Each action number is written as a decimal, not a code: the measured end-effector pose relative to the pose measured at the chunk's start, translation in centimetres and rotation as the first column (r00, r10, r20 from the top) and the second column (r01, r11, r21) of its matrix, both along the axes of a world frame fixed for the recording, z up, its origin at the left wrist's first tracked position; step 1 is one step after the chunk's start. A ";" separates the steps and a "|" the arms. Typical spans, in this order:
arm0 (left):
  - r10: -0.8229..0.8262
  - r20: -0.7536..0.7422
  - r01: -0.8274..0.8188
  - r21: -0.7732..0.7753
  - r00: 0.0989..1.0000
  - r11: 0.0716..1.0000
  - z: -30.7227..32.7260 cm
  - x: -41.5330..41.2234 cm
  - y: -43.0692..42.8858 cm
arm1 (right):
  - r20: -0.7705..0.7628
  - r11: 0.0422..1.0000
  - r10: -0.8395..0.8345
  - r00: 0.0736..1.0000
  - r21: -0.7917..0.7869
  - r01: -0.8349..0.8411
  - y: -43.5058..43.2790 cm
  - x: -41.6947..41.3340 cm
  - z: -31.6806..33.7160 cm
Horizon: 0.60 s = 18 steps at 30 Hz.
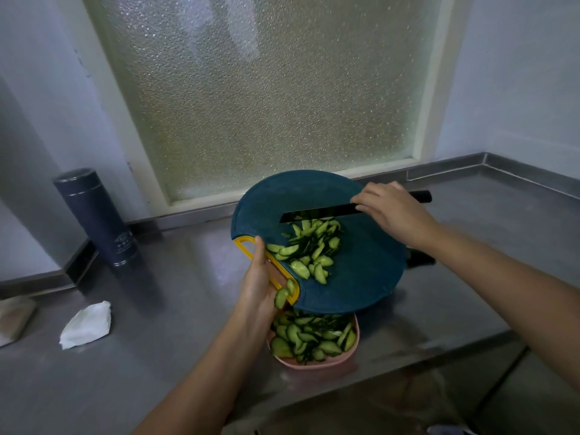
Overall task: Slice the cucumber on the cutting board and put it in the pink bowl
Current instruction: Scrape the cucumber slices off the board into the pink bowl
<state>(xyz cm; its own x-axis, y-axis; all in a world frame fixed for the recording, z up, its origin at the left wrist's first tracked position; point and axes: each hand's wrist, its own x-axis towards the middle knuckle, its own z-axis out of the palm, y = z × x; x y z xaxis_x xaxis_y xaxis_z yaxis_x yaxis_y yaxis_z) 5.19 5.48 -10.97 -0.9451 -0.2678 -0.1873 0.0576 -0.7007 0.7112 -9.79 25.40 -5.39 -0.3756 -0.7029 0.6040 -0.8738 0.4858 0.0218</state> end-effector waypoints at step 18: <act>-0.159 -0.116 0.170 0.094 0.980 0.981 0.0 -0.1 -0.6 | 0.001 0.998 -0.059 0.998 0.000 0.059 0.9 -0.9 -0.5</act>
<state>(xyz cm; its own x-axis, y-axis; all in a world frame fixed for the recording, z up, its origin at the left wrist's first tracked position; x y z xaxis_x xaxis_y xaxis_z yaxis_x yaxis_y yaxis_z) 5.05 4.91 -10.94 -0.9907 -0.0915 -0.1011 0.0073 -0.7759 0.6308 -10.68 26.34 -5.89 -0.4171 -0.6792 0.6039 -0.8436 0.5366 0.0209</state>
